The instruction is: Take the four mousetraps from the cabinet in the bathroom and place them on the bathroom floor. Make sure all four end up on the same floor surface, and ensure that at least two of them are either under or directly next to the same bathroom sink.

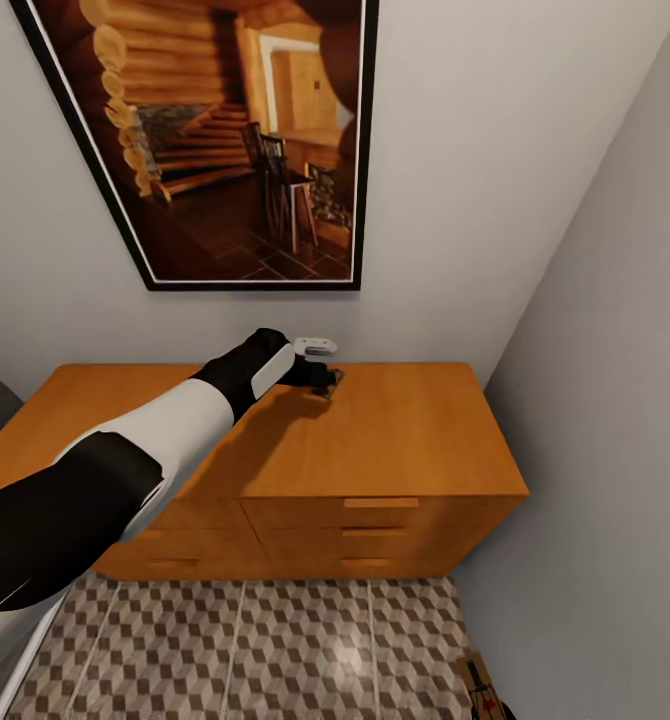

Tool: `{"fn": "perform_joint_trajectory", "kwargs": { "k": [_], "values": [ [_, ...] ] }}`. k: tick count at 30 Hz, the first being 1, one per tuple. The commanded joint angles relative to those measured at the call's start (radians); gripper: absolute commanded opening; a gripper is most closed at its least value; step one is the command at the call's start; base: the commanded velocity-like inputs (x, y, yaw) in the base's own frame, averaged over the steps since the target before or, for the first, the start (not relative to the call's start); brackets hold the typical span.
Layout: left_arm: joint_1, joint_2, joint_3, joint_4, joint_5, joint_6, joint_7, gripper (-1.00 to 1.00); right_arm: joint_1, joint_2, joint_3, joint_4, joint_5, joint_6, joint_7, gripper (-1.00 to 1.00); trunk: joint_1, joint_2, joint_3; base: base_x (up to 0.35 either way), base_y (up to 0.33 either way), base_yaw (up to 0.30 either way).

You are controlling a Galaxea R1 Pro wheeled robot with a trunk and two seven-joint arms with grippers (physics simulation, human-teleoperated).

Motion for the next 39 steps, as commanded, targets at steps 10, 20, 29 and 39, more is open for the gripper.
{"fn": "perform_joint_trajectory", "kwargs": {
  "k": [10,20,29,39],
  "values": [
    [-0.001,0.000,-0.004,-0.001,0.011,0.002,0.008,1.00,-0.001,0.000,-0.002,0.001,0.009,-0.002,-0.006,-1.00,0.000,-0.002,-0.018,0.089,0.000,0.000],
    [-0.001,0.000,-0.005,-0.001,0.011,0.002,0.008,1.00,-0.001,0.000,-0.002,0.001,0.009,-0.002,-0.006,-1.00,0.000,-0.002,-0.035,0.042,0.000,0.000],
    [-0.001,0.000,-0.006,-0.002,0.008,0.002,0.010,1.00,-0.001,0.000,-0.002,0.001,0.009,-0.002,-0.006,-1.00,0.000,-0.002,-0.049,0.001,0.000,0.000],
    [-0.001,0.000,-0.056,-0.009,-0.033,0.004,0.012,1.00,-0.001,0.000,-0.002,0.001,0.009,-0.002,-0.006,-1.00,0.000,-0.002,-0.066,0.000,0.000,0.000]
  ]
}}
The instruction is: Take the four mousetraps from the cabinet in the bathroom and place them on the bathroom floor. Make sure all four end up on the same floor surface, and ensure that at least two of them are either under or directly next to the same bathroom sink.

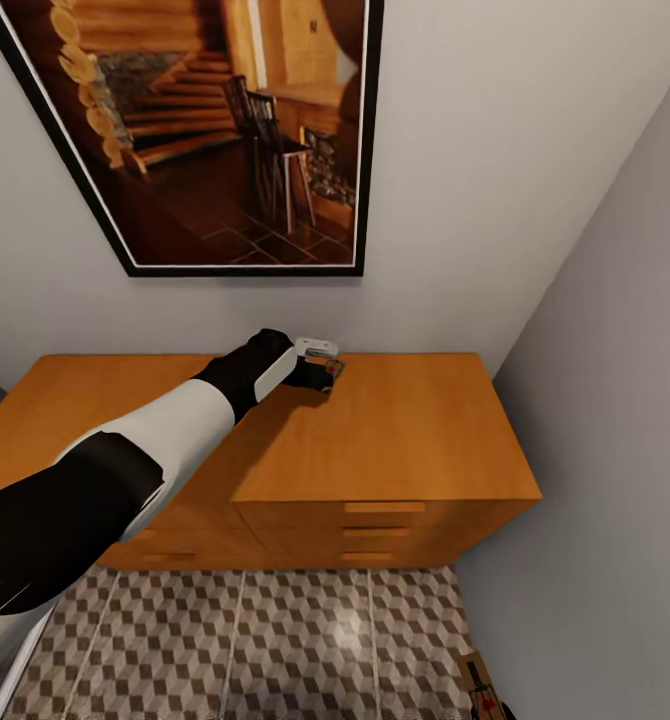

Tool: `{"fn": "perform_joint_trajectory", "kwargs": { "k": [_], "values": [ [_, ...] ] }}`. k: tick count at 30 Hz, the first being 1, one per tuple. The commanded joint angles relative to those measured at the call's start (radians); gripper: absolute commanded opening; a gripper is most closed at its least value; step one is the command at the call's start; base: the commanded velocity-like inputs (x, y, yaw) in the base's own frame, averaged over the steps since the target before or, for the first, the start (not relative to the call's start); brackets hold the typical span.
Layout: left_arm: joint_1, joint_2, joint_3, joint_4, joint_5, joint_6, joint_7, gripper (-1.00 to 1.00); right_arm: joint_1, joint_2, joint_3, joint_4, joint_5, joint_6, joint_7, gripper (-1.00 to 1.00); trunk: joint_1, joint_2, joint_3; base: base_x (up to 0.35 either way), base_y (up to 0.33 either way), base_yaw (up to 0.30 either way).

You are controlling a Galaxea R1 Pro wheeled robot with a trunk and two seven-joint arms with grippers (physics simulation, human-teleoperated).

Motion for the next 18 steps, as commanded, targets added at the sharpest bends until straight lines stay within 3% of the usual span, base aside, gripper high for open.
{"fn": "perform_joint_trajectory", "kwargs": {
  "k": [1,16,18],
  "values": [
    [-0.001,0.000,-0.006,-0.001,0.010,0.003,0.008,1.00,-0.001,0.000,-0.002,0.001,0.009,-0.002,-0.006,-1.00,0.000,-0.002,-0.003,0.000,0.000,0.000],
    [-0.001,0.000,-0.011,-0.028,0.007,0.005,0.008,1.00,-0.001,0.000,-0.002,0.001,0.009,-0.002,-0.006,-1.00,0.000,-0.002,-0.024,0.000,0.000,0.000],
    [-0.001,0.000,-0.028,-0.046,0.006,0.007,0.008,1.00,-0.001,0.001,-0.002,0.001,0.009,-0.002,-0.006,-1.00,0.000,-0.002,-0.024,0.000,0.000,0.000]
  ]
}}
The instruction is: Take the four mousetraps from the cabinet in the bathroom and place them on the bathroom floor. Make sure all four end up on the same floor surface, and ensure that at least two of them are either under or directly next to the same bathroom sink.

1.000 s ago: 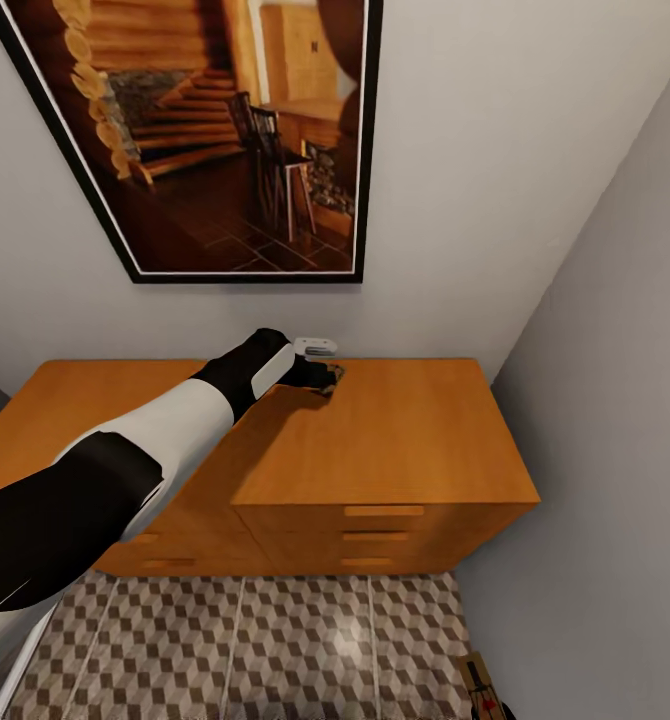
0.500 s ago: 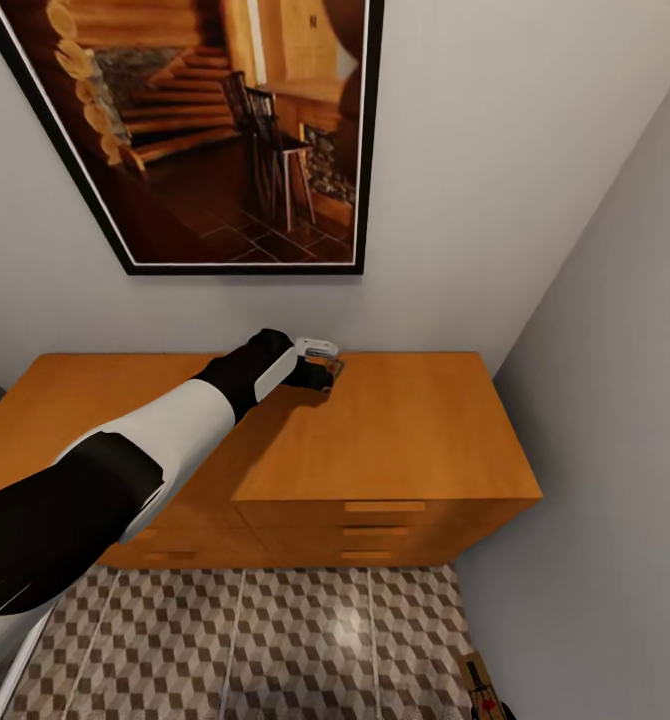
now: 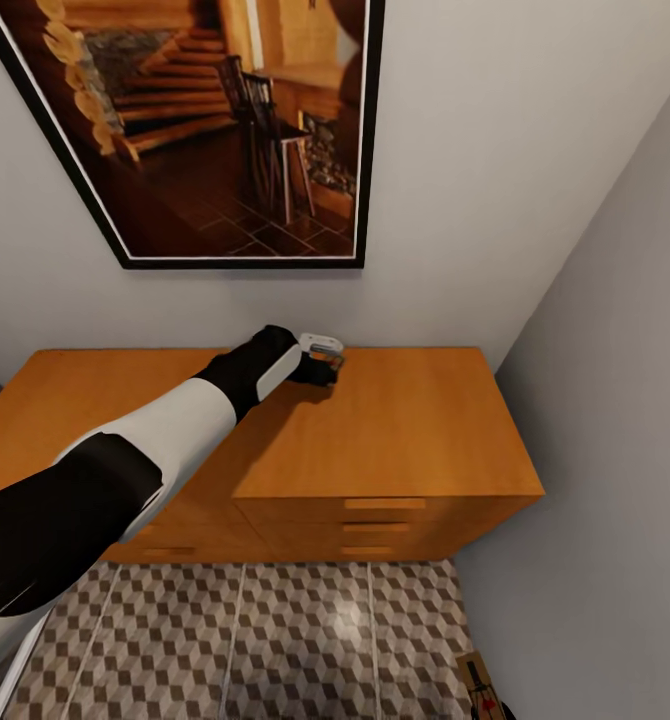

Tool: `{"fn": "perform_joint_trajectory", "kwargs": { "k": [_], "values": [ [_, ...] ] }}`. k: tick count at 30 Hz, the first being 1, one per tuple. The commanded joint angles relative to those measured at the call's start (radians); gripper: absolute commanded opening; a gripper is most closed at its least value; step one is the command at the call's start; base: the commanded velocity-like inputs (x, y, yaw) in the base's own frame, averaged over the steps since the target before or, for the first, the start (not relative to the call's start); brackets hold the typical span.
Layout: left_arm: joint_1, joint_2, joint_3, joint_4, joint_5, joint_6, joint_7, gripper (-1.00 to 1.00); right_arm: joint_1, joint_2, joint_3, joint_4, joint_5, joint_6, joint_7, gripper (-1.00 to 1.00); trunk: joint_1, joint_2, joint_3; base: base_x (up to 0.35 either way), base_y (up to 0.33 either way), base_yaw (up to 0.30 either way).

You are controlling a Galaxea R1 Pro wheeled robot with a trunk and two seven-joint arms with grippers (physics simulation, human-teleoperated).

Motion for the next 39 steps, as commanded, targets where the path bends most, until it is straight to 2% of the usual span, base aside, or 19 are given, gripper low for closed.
{"fn": "perform_joint_trajectory", "kwargs": {
  "k": [1,4,5,10,19,39],
  "values": [
    [-0.001,0.000,-0.013,-0.006,0.010,0.003,0.009,1.00,-0.001,0.000,-0.002,0.001,0.009,-0.002,-0.006,-1.00,0.001,-0.002,-0.002,0.000,0.000,0.000],
    [-0.001,0.000,-0.058,-0.030,0.010,0.005,0.009,1.00,-0.001,0.000,-0.002,0.001,0.009,-0.002,-0.006,-1.00,0.001,-0.002,-0.002,0.000,0.000,0.000],
    [-0.001,0.000,-0.085,-0.041,0.010,0.005,0.010,1.00,-0.001,0.000,-0.002,0.001,0.009,-0.002,-0.006,-1.00,0.001,-0.002,-0.002,0.000,0.000,0.000],
    [-0.001,0.000,-0.155,-0.098,0.008,0.027,0.027,1.00,-0.001,0.000,-0.002,0.001,0.009,-0.002,-0.006,-1.00,0.001,-0.002,-0.002,0.000,0.000,0.000],
    [-0.001,0.000,-0.174,-0.168,0.009,0.094,0.101,1.00,-0.001,0.001,-0.002,0.001,0.009,-0.002,-0.006,-1.00,0.001,-0.002,-0.002,0.000,0.000,0.000],
    [-0.001,0.000,-0.176,-0.170,0.008,0.100,0.114,1.00,-0.001,0.001,-0.002,0.001,0.009,-0.002,-0.006,-1.00,0.001,-0.002,-0.002,0.000,0.000,0.000]
  ]
}}
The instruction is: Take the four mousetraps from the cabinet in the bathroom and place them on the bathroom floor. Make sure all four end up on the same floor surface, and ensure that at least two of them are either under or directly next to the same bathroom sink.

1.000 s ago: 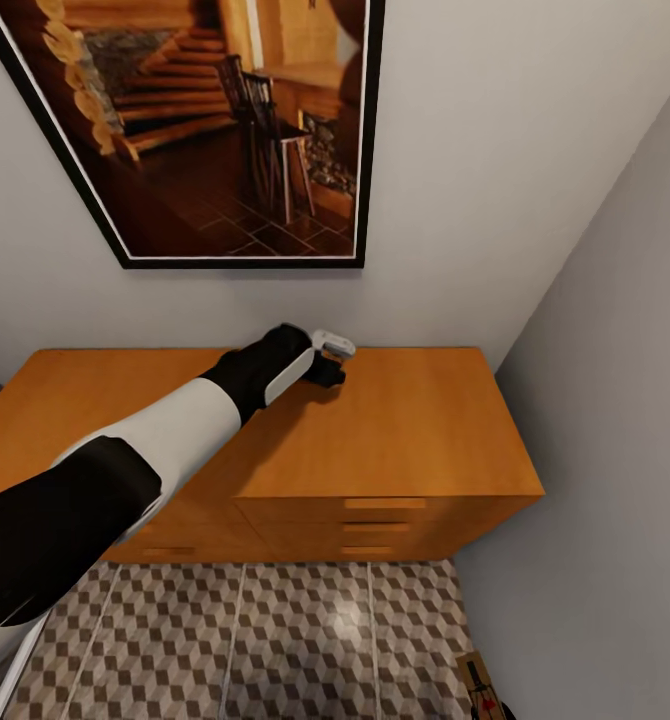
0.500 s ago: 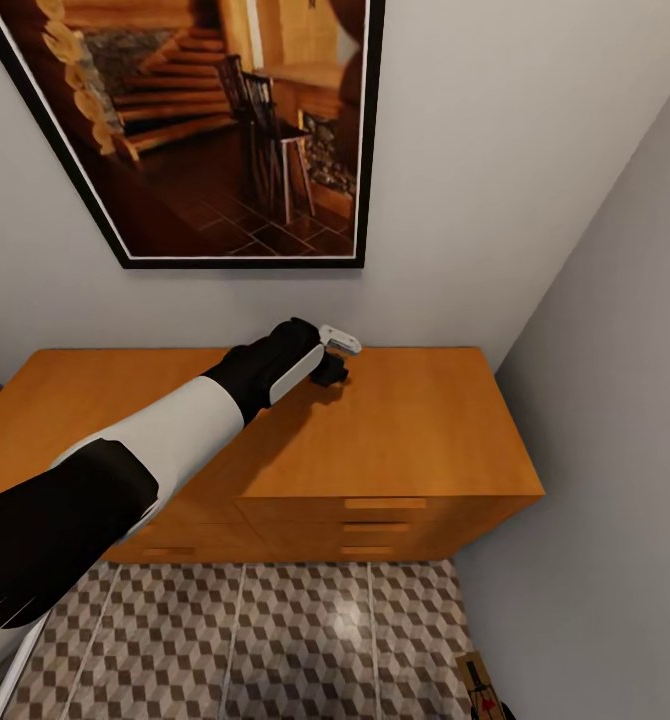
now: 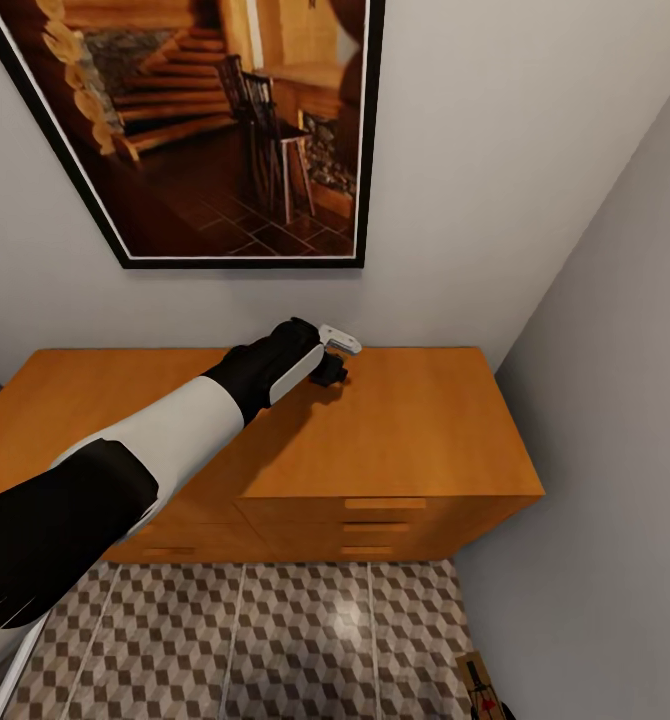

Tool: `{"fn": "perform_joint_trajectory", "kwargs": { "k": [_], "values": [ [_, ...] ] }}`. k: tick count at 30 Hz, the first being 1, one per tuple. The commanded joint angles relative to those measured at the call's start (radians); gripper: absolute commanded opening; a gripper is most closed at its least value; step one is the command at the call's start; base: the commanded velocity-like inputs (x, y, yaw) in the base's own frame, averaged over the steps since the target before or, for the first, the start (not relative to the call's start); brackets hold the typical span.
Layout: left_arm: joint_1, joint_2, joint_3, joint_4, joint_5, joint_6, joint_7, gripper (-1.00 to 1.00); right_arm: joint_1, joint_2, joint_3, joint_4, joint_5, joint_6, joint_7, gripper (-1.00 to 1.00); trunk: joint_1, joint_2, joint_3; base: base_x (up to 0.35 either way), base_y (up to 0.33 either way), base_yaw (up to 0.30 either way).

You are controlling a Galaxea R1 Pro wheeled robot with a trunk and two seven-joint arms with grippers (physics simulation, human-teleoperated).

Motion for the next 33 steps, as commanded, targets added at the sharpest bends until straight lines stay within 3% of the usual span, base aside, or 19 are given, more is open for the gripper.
{"fn": "perform_joint_trajectory", "kwargs": {
  "k": [1,15,33],
  "values": [
    [-0.001,0.000,-0.004,0.000,0.010,0.002,0.008,1.00,-0.001,0.000,-0.002,0.001,0.009,-0.002,-0.006,-1.00,0.001,-0.002,-0.002,0.000,0.000,0.000],
    [-0.001,0.000,-0.004,0.004,0.010,0.001,0.009,1.00,-0.001,0.000,-0.002,0.001,0.009,-0.002,-0.006,-1.00,0.001,-0.002,-0.004,0.000,0.000,0.000],
    [-0.001,0.000,-0.004,0.005,0.009,0.001,0.010,1.00,-0.001,0.000,-0.002,0.001,0.009,-0.002,-0.006,-1.00,0.001,-0.002,-0.030,0.000,0.000,0.000]
  ]
}}
